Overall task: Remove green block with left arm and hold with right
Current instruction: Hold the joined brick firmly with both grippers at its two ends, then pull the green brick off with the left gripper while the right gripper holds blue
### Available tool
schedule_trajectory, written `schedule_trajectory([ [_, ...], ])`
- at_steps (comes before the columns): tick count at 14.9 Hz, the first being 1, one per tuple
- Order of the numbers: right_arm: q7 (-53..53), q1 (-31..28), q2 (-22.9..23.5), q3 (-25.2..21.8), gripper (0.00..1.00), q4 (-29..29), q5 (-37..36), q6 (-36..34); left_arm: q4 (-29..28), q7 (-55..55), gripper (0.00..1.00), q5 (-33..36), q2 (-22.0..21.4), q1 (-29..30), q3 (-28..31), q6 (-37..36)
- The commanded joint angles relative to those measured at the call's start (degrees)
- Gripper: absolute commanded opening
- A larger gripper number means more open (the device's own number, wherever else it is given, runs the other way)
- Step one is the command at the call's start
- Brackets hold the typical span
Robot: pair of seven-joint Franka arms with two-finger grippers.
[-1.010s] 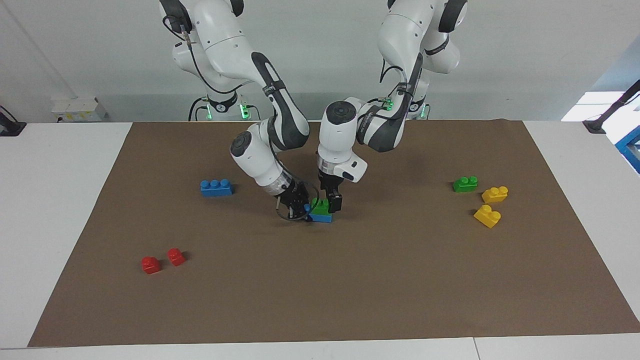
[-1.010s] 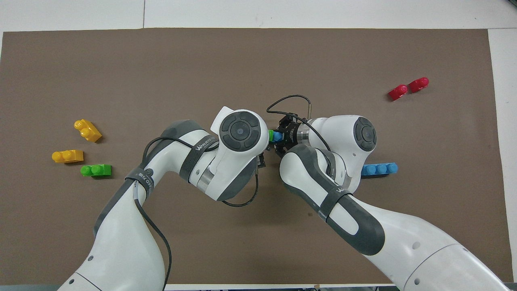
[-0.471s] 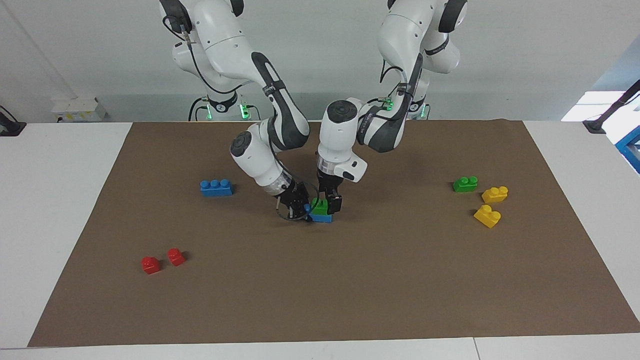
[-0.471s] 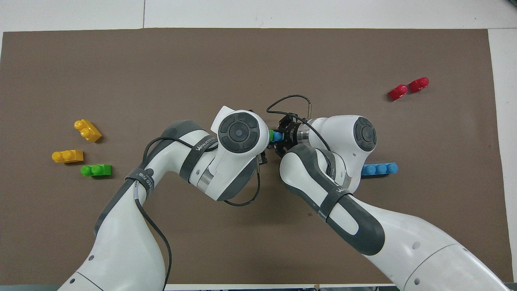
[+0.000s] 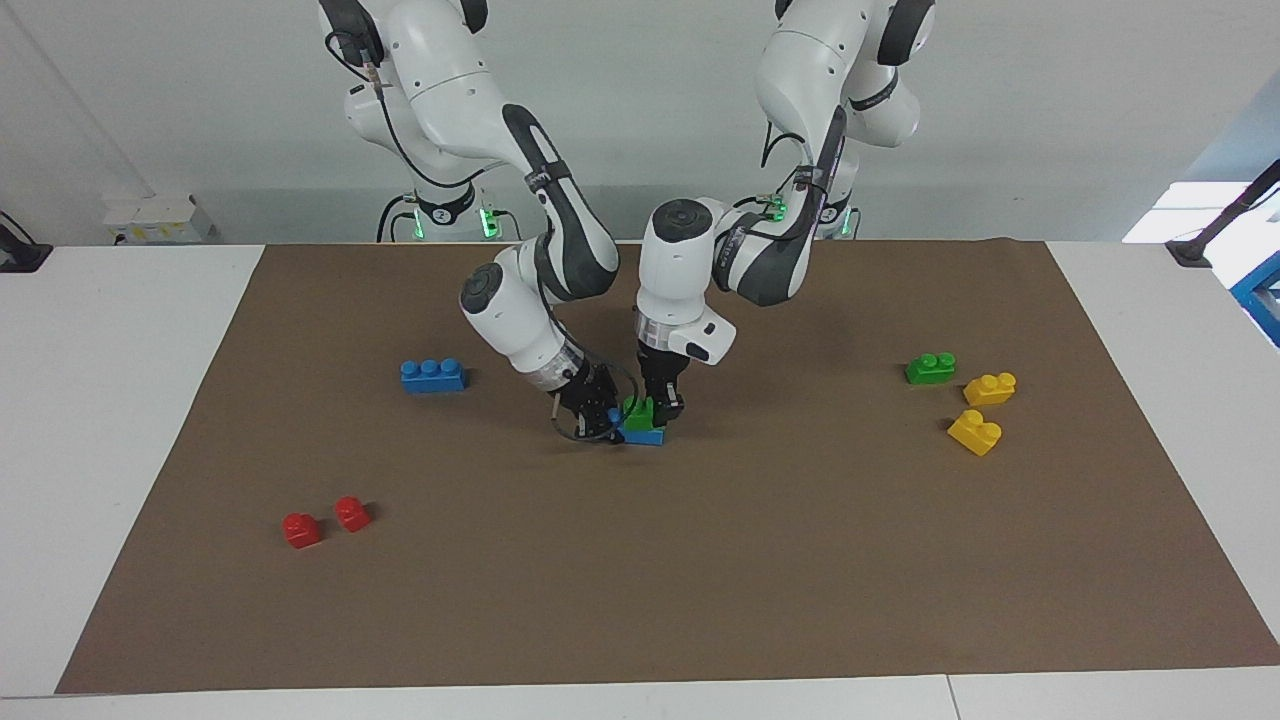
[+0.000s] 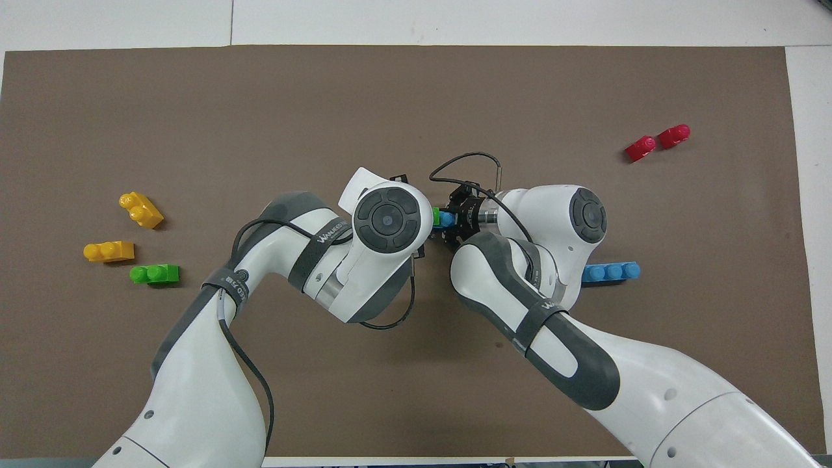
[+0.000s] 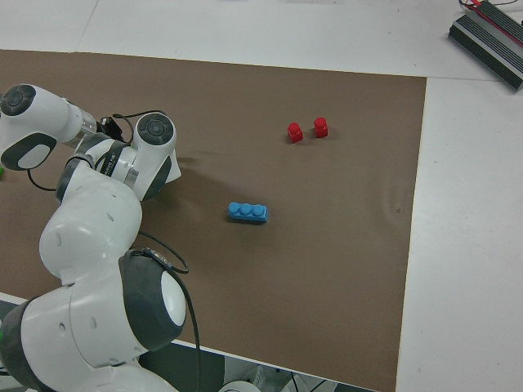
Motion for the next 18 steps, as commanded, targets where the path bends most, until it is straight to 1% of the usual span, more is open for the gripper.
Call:
schedule_trajectory([
  [1, 0.4, -1.0, 0.3, 0.5, 0.0, 1.5, 1.0, -0.9, -1.4, -0.5, 0.0, 0.8, -0.6, -0.3, 0.2, 0.7],
  [2, 0.6, -1.2, 0.1, 0.5, 0.0, 2.2, 1.1, -2.6, -1.4, -0.1, 0.0, 0.8, -1.2, -0.2, 0.2, 0.1],
  [5, 0.6, -2.2, -0.7, 0.4, 0.0, 2.9, 1.0, -5.6, -1.3, 1.3, 0.0, 0.8, -5.6, 0.9, 0.0, -4.4],
  [7, 0.7, -2.2, -0.9, 0.4, 0.0, 3.0, 1.0, -5.8, -1.3, 3.5, 0.0, 0.2, -8.5, 1.3, 0.0, -8.6],
  [10, 0.7, -2.1, -0.9, 0.4, 0.0, 2.9, 1.0, -5.8, -1.4, 4.0, 0.0, 0.1, -11.3, 2.5, 0.0, -11.6],
  [13, 0.6, -2.2, -1.0, 0.3, 0.0, 3.0, 1.0, -6.3, -1.5, 10.5, 0.0, -2.3, -13.7, 4.9, 0.0, -15.9],
  [15, 0.2, -3.5, -1.2, 0.1, 0.0, 3.6, 0.1, -8.5, -1.6, 16.2, 0.0, -3.2, -14.2, 7.7, 0.0, -18.9],
  [16, -0.6, -5.1, -1.3, 0.0, 0.0, 4.5, -0.5, -10.7, -1.7, 18.3, 0.0, -3.2, -14.3, 9.1, 0.0, -19.3],
  [18, -3.6, -9.7, -1.5, 0.1, 0.0, 6.5, -6.4, -16.7, -2.5, 23.3, 0.0, -3.3, -14.4, 12.5, 0.0, -19.4],
])
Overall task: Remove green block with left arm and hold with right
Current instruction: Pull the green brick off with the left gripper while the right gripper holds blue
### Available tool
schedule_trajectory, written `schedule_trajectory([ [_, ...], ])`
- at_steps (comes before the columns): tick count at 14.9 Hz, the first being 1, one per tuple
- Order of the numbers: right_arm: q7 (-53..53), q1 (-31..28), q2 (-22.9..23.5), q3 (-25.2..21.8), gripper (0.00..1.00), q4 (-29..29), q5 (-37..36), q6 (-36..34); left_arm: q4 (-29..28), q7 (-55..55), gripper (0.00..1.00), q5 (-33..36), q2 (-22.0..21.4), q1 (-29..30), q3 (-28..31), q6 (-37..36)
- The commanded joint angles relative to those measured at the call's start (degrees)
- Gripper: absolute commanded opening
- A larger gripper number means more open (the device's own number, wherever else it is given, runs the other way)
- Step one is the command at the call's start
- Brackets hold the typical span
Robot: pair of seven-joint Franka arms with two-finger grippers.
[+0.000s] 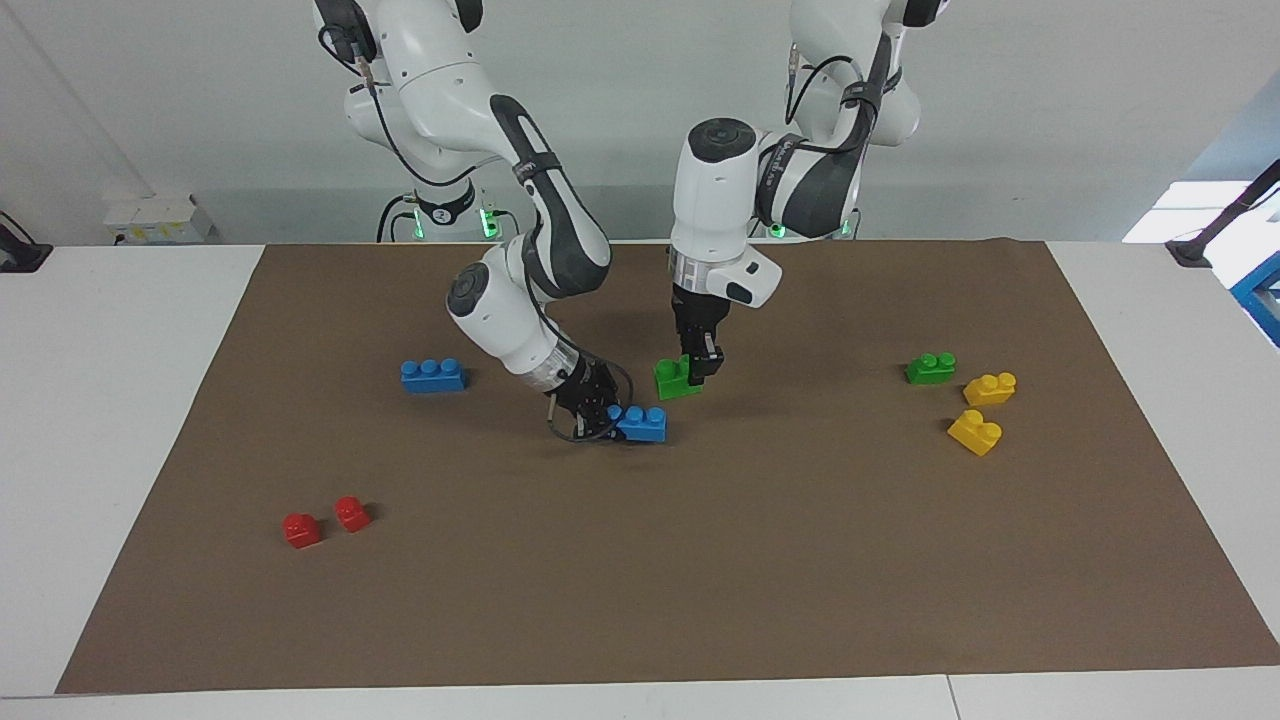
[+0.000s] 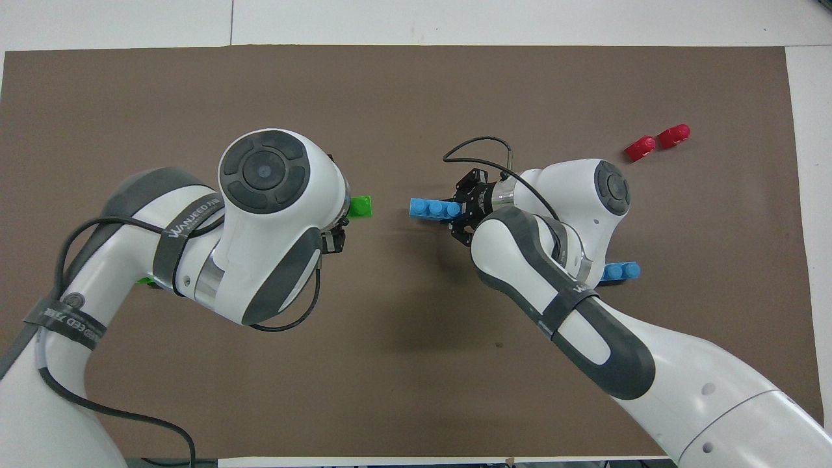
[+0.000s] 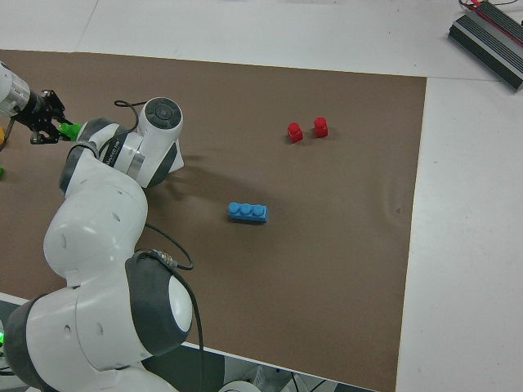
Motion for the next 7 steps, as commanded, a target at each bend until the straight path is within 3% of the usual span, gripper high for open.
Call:
schedule_trajectory([
  [1, -5.3, -7.8, -0.6, 0.6, 0.0, 2.8, -6.2, -8.7, -2.8, 8.4, 0.0, -1.3, -1.8, 5.2, -0.4, -0.7],
  [7, -18.5, -16.6, -1.0, 0.6, 0.0, 2.4, -6.8, -13.8, -11.1, 31.5, 0.0, -3.3, -3.7, 18.5, -0.4, 7.3],
])
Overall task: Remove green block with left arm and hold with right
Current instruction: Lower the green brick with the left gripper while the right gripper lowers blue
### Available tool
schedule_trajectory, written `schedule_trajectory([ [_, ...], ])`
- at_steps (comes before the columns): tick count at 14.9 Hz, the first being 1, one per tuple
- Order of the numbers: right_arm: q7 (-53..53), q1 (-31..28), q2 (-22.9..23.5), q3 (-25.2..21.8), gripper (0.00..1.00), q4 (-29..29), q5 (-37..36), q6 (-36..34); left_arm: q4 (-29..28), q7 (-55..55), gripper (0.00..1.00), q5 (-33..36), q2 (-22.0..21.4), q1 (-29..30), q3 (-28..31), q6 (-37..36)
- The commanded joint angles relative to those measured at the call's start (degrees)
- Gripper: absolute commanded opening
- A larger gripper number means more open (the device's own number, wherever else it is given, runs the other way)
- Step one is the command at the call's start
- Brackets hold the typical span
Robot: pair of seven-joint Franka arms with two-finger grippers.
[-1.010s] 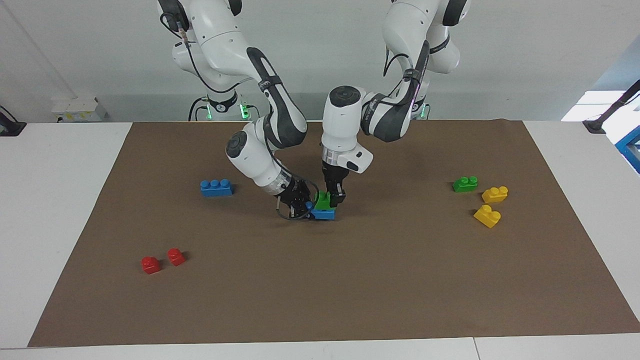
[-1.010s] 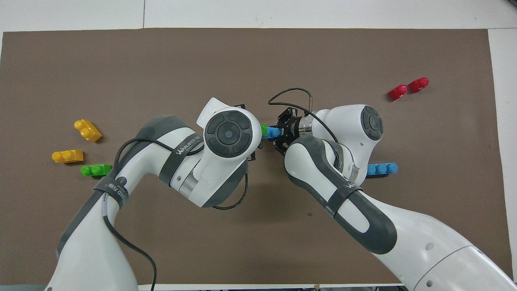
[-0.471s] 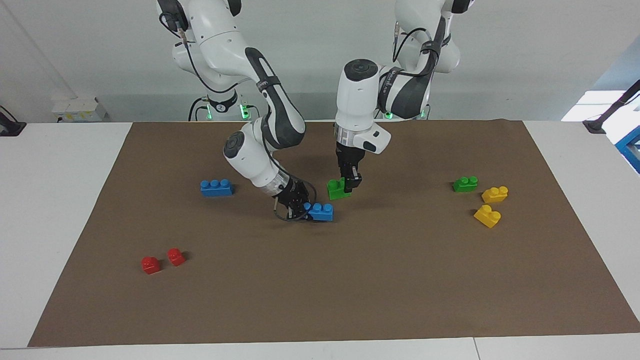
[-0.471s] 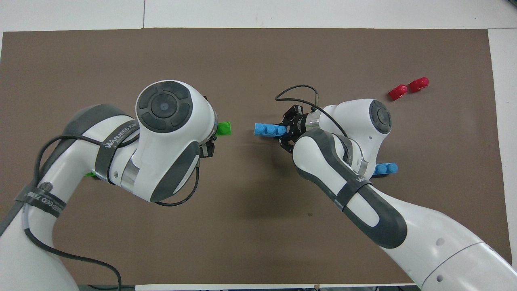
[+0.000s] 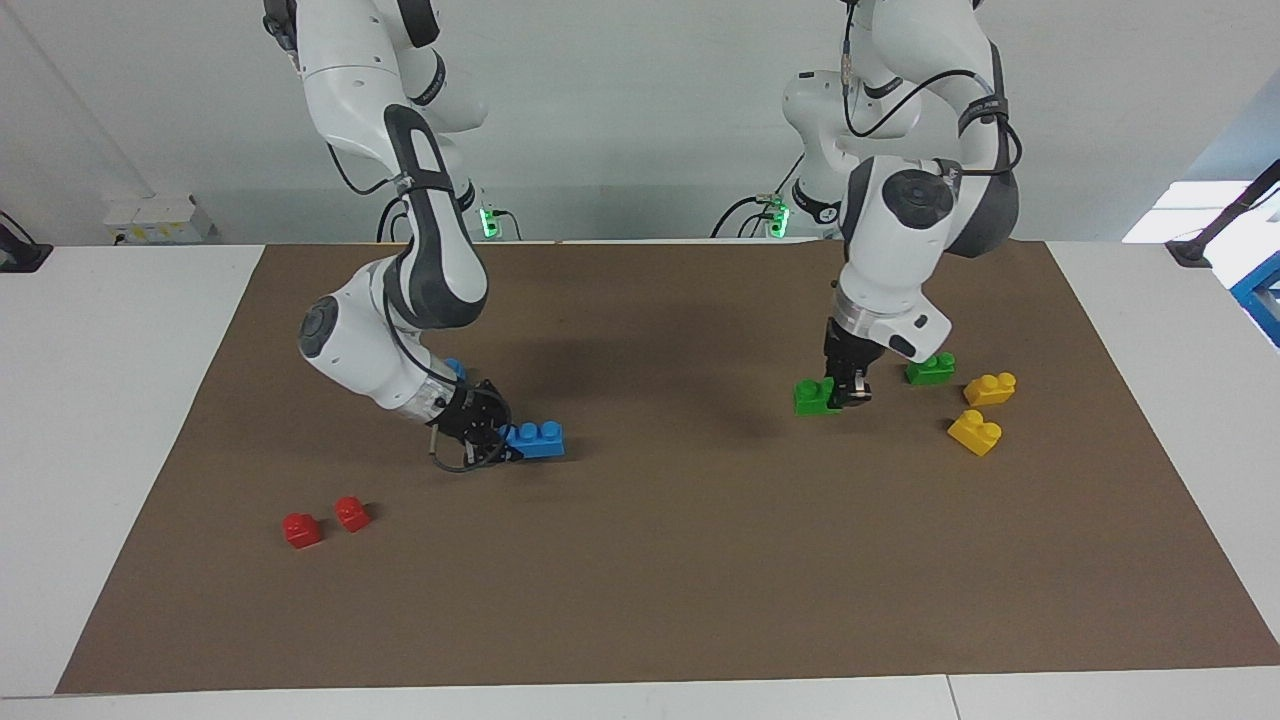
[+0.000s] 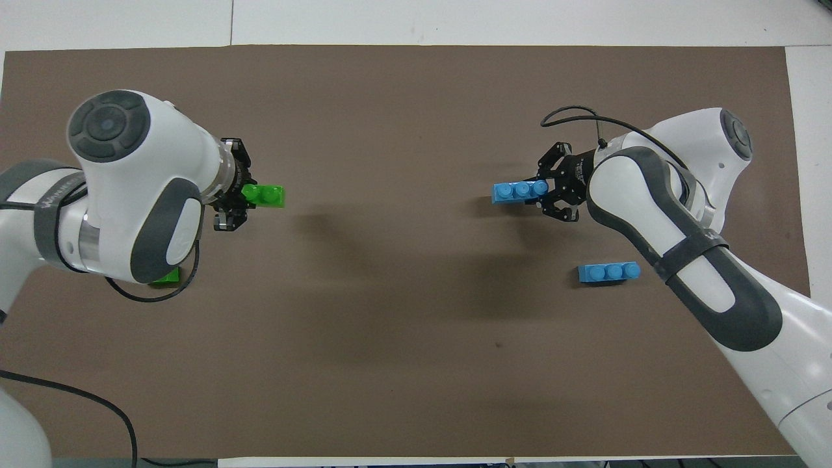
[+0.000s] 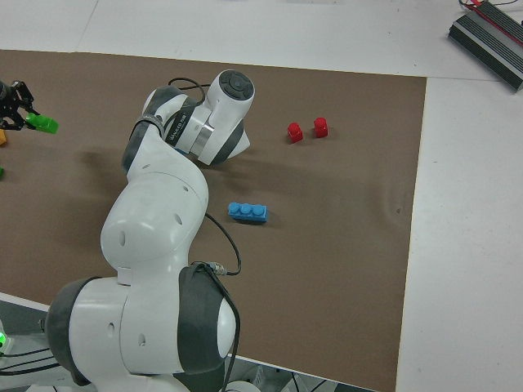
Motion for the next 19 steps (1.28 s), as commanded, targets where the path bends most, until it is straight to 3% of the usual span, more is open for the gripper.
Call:
schedule_trajectory([
  [1, -3.2, -3.3, -0.6, 0.9, 0.0, -0.7, -1.1, -1.6, -6.6, 11.3, 0.0, -1.4, -2.9, 5.5, -0.6, 5.0],
  [6, -10.3, -8.4, -0.6, 0.8, 0.0, -2.0, -1.1, -4.3, -10.5, 23.9, 0.0, -1.5, -1.3, 11.1, -0.5, 11.0],
  [17, -14.9, -11.8, 0.6, 0.8, 0.01, -3.0, -1.1, -3.1, -10.5, 36.1, 0.0, -1.5, 4.4, 12.5, -0.4, 14.2],
  [18, -14.8, -11.6, 0.6, 0.7, 0.38, -3.1, -1.1, -2.7, -10.5, 37.9, 0.0, -1.5, 4.4, 13.2, -0.5, 14.0],
  [19, -14.6, -11.5, 0.5, 0.8, 0.82, -3.7, -1.1, -1.8, -10.5, 40.1, 0.0, -1.5, 4.3, 13.4, -0.5, 13.6],
])
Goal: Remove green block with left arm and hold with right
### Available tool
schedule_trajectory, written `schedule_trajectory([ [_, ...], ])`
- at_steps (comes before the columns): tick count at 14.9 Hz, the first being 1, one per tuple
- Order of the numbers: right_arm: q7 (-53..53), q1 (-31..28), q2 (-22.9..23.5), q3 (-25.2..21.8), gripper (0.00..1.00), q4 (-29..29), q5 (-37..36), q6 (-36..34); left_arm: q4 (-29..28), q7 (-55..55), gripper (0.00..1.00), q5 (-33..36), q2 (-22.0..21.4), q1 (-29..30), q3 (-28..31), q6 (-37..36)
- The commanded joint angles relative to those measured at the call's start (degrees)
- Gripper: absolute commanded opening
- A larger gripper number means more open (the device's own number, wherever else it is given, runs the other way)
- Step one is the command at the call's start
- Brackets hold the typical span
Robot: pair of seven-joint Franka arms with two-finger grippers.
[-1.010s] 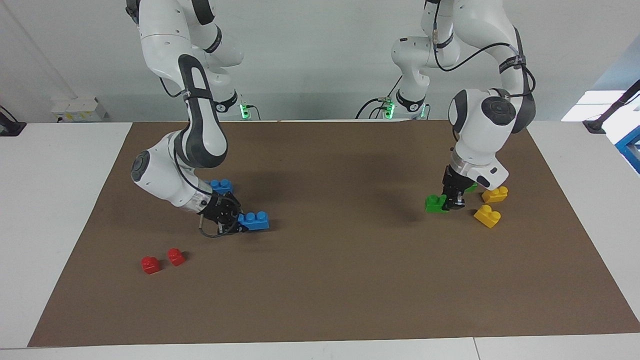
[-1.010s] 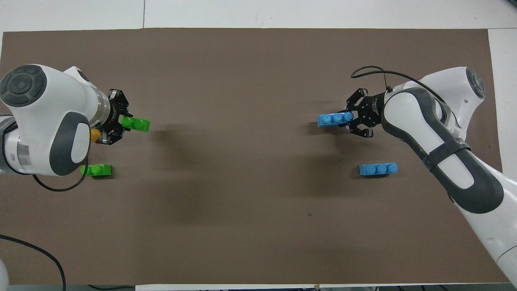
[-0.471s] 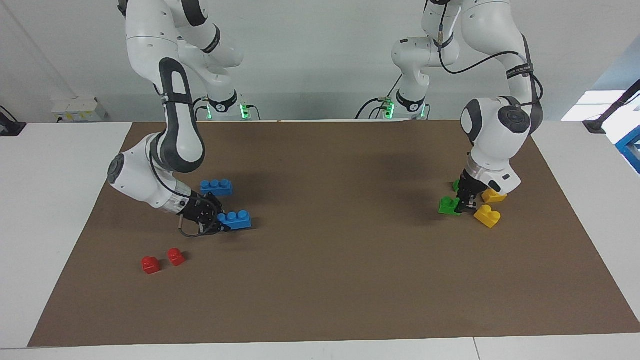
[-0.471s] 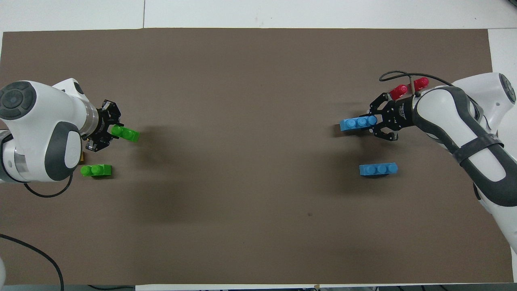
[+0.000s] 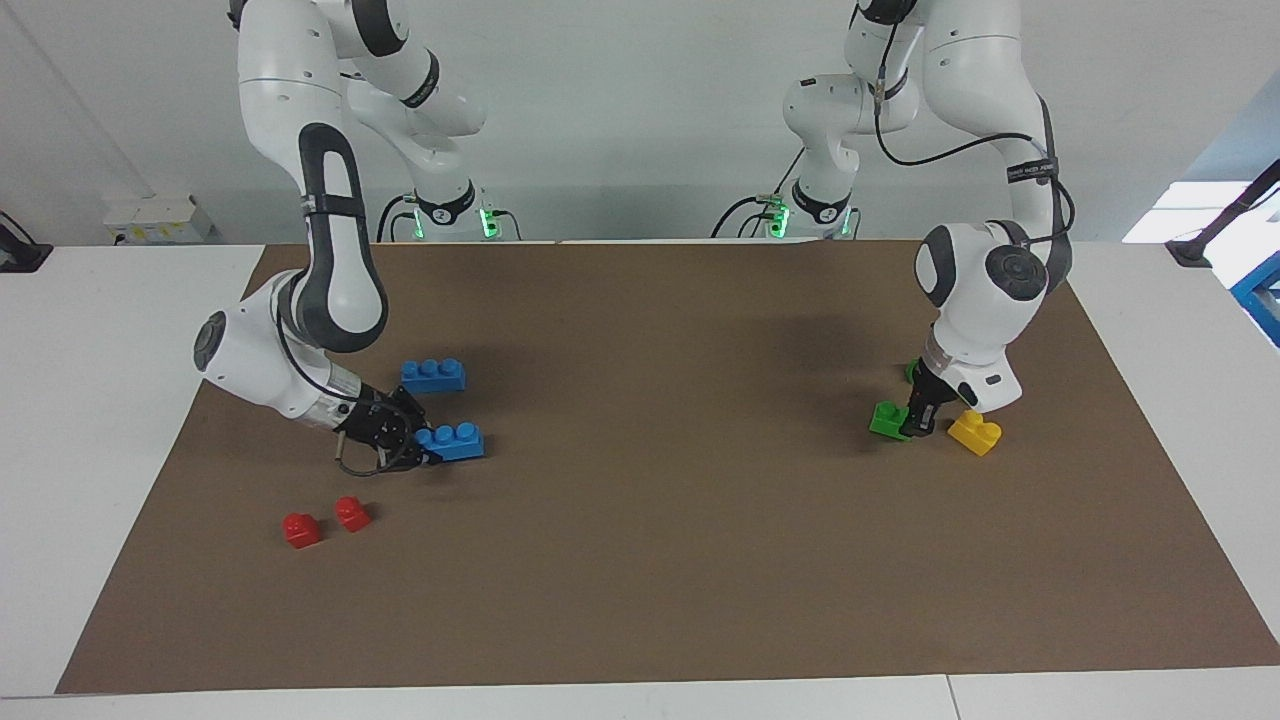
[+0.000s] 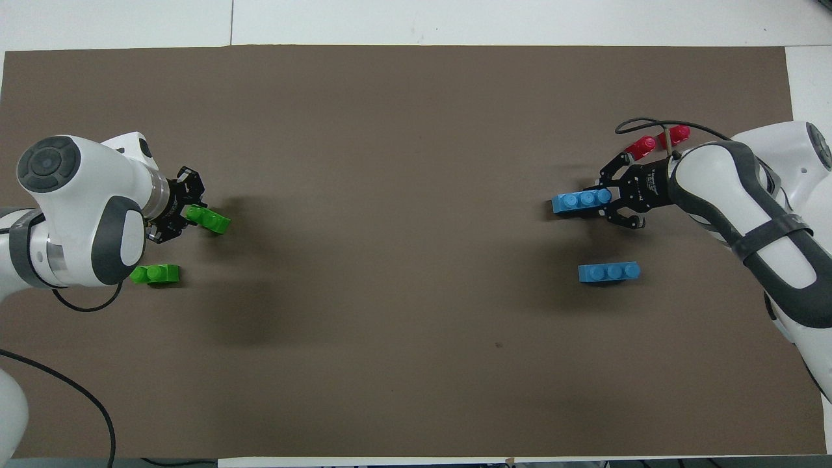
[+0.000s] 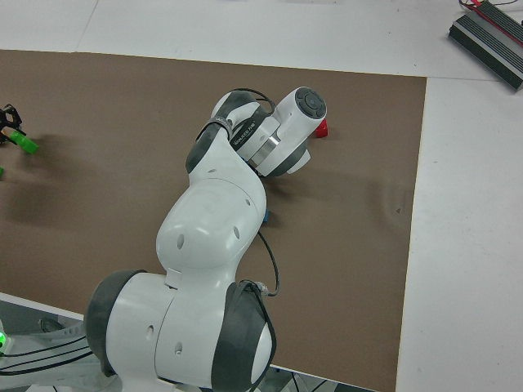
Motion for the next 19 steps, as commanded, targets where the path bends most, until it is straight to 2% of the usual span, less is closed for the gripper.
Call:
schedule_trajectory([
  [1, -0.8, -0.6, -0.4, 0.8, 0.91, -1.4, -0.7, 1.9, -0.6, 6.2, 0.0, -1.0, -0.3, 1.6, -0.5, 0.5],
  [2, -0.6, -0.7, -0.6, 0.8, 0.95, -1.2, -0.7, 1.0, -0.6, 7.0, 0.59, -1.0, -0.3, 1.5, -0.5, 0.5],
  [3, -0.1, -0.6, -1.2, 0.8, 0.97, -1.0, -0.7, -0.4, -0.5, 7.6, 1.0, -1.0, -0.3, 1.4, -0.5, 0.3],
  [5, 4.2, -0.3, -4.2, 0.8, 0.97, 0.1, -0.7, -4.9, -0.3, 10.4, 1.0, -1.0, -0.5, 1.3, -0.5, 0.2],
  [8, 9.4, 0.2, -11.4, 0.7, 0.99, 0.4, -0.7, -10.7, 1.0, 11.5, 1.0, -0.9, -1.8, 1.3, -0.5, -0.3],
  [10, 9.1, 0.2, -15.8, 0.7, 1.0, 0.9, -1.0, -13.4, 3.9, 14.6, 1.0, -0.9, -2.8, 1.2, -0.5, -4.1],
  [12, 8.5, 0.4, -19.4, 1.1, 1.0, 2.3, -5.0, -14.7, 6.8, 21.6, 1.0, -0.8, -4.2, 1.3, -0.4, -8.6],
  [16, -0.1, 2.7, -24.2, 1.4, 1.0, 8.5, -16.5, -20.9, 8.5, 31.0, 1.0, -0.8, -8.7, 1.4, -0.3, -13.8],
  [19, -16.4, 2.6, -25.7, 1.3, 1.0, 13.2, -22.3, -26.6, 8.6, 39.3, 1.0, -0.8, -13.3, 1.5, -0.2, -17.2],
])
